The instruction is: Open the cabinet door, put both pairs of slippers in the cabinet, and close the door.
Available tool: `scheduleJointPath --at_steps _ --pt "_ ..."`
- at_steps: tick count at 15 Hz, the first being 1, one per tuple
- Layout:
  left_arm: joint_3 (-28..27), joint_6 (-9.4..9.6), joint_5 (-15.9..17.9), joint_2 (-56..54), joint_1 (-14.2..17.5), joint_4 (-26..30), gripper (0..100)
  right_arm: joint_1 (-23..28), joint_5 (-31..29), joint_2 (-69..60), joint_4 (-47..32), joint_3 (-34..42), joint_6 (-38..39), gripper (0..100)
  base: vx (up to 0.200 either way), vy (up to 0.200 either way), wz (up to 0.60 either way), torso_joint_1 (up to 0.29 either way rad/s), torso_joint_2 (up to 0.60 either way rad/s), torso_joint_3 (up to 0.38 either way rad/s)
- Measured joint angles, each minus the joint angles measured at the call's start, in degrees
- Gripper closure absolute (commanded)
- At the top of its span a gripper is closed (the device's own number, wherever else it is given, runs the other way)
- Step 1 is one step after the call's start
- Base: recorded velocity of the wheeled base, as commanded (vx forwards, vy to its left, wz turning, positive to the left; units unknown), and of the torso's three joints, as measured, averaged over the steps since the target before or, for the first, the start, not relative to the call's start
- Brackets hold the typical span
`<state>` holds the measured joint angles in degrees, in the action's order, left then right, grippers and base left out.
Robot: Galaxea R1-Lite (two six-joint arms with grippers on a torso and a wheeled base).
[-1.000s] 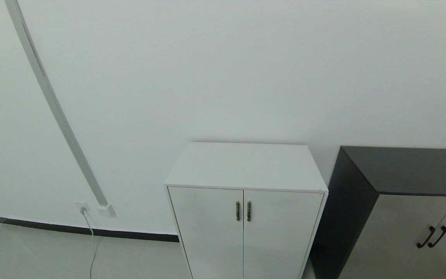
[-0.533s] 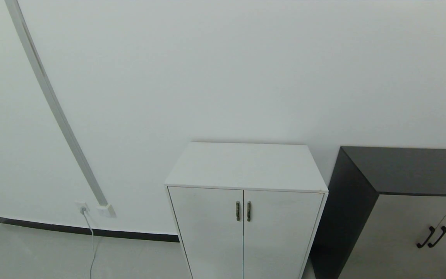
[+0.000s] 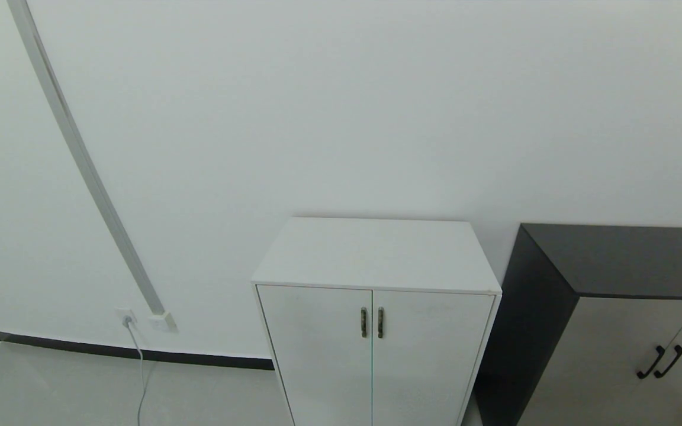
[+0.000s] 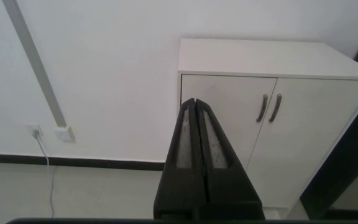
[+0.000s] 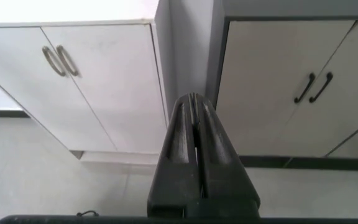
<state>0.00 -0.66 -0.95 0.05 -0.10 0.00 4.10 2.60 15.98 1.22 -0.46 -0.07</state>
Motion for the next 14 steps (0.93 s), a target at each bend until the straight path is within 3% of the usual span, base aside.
scheduleJointPath --at_steps 5,14 --pt "0.0 -0.02 -0.1 0.0 0.0 0.0 100 -5.8 -0.1 -5.2 -0.1 0.3 -1.5 100 0.000 0.000 0.00 0.000 0.00 0.000" --pt "0.0 -0.02 0.0 0.0 0.0 0.0 100 -5.9 -1.3 -12.4 -1.4 0.4 0.5 100 0.000 0.000 0.00 0.000 0.00 0.000"
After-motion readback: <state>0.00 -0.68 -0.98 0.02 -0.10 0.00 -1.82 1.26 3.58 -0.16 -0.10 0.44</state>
